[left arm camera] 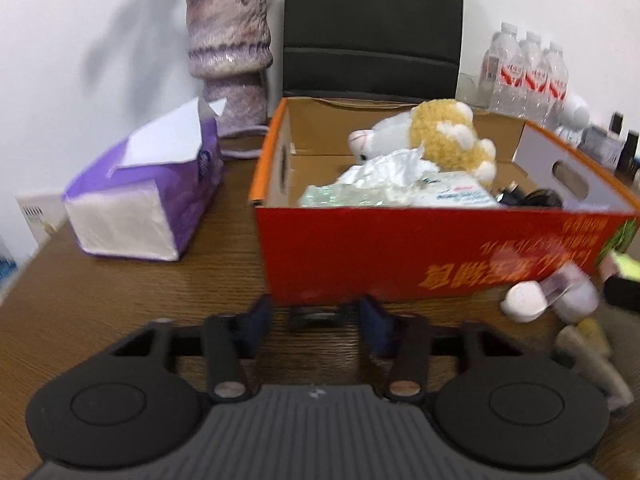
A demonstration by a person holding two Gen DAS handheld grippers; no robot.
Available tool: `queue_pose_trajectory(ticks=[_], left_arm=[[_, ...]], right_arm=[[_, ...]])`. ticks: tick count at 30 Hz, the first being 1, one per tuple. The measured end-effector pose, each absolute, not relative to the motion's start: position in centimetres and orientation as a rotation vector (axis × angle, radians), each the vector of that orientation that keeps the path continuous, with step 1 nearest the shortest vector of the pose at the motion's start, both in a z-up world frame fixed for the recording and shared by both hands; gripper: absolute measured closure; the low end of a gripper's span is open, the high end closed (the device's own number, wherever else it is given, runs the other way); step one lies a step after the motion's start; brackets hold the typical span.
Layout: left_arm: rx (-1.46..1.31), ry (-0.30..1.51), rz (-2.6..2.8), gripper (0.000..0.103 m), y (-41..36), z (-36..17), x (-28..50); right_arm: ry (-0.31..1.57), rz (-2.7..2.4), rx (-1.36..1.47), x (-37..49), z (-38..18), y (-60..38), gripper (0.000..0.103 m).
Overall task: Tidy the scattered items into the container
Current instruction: 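Carry the green pack and black item into the box and open both tools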
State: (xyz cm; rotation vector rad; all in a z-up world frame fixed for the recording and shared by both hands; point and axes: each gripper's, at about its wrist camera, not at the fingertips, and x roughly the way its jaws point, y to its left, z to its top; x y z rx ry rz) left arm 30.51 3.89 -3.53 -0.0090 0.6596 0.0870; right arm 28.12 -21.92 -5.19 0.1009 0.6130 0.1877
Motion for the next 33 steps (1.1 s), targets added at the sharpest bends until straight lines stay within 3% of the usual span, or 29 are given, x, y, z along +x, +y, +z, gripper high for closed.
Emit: queue_pose_trajectory(ticks=[2, 9, 24, 33], left_arm=[[-0.026, 0.662, 0.071, 0.079, 4.3, -3.4, 30.3], [-0.053, 0.651, 0.066, 0.082, 4.7, -3.4, 29.3], [-0.086, 0.604, 0.041, 0.082, 4.0, -2.0, 26.0], [-0.092, 0.464, -0.055, 0.082, 1.6, 3.1, 25.2]], right_arm=[[0.619, 0.192, 0.105, 28.2, -5.4, -22.0, 0.027], [0.613, 0.203, 0.113, 27.8, -5.3, -21.8, 0.027], [0.601, 0.229, 0.104, 27.1, -4.8, -21.7, 0.027], [0.527, 0.287, 0.05, 26.9, -1.7, -21.9, 0.027]])
